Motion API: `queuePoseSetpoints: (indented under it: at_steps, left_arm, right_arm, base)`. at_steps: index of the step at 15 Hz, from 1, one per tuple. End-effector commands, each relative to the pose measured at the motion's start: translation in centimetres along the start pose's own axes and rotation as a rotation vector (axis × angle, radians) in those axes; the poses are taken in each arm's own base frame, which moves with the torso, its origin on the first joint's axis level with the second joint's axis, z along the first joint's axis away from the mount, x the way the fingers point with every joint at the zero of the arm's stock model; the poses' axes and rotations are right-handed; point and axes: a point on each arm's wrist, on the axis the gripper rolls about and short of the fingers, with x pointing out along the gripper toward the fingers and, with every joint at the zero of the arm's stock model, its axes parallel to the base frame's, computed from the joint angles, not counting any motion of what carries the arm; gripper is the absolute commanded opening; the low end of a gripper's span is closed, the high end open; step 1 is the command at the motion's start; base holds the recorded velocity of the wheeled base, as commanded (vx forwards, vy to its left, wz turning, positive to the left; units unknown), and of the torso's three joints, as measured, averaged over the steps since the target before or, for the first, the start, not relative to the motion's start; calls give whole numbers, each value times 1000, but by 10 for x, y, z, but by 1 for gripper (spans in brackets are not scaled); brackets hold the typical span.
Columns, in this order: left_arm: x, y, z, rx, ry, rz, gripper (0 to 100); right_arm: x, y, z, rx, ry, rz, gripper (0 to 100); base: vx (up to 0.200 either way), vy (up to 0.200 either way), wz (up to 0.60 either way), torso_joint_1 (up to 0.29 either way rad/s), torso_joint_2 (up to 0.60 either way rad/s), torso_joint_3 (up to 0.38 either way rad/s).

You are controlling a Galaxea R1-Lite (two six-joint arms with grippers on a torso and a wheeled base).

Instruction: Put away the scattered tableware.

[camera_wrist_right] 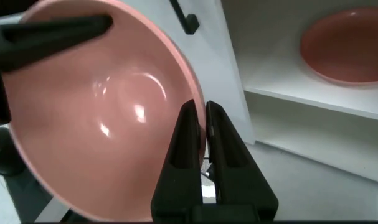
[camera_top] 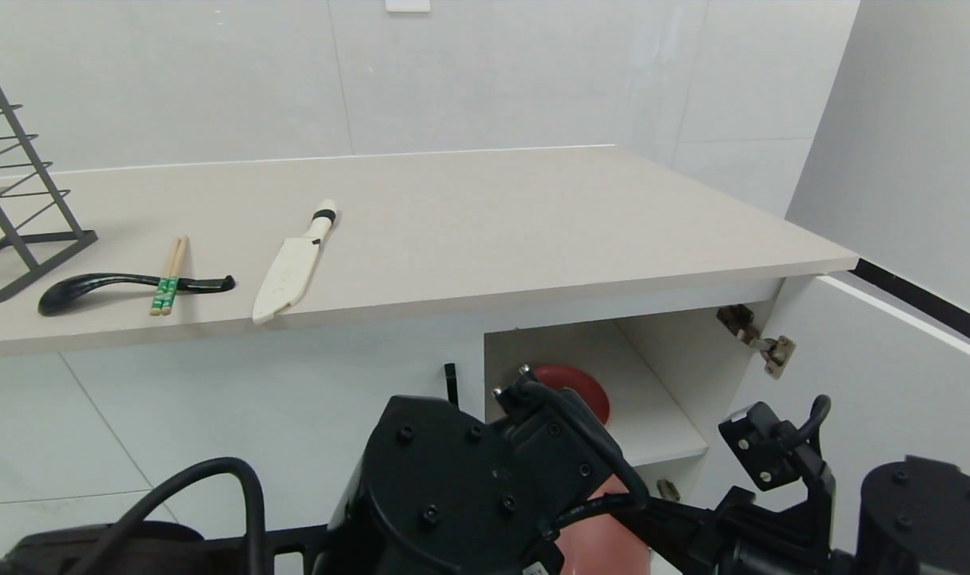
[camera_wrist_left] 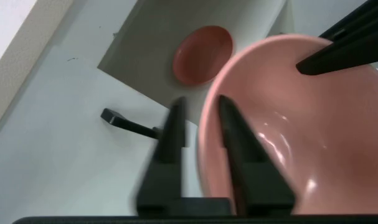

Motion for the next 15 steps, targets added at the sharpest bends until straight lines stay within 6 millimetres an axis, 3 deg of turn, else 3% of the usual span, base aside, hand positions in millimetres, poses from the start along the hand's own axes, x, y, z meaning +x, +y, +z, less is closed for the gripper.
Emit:
queuePoseSetpoints:
  at_steps: [1, 8, 12, 15]
  left_arm:
    - [0, 0, 0, -2, 0, 0, 100]
    - [-12, 13, 13, -78, -105, 33, 100]
    - [-50, 41, 13, -153, -182, 75, 100]
    - [-88, 81, -17, -215, -202, 187, 100]
  right_arm:
    - [0, -1, -1, 1, 3, -11, 0]
    - [14, -31, -20, 28, 119, -155, 0]
    - [34, -55, -17, 55, 134, -194, 0]
    - [53, -103, -5, -11, 107, -245, 0]
  base:
    - [0, 0, 0, 0, 0, 0]
    - [0, 0, 0, 0, 0, 0]
    - [0, 0, 0, 0, 0, 0]
    - [0, 0, 0, 0, 0, 0]
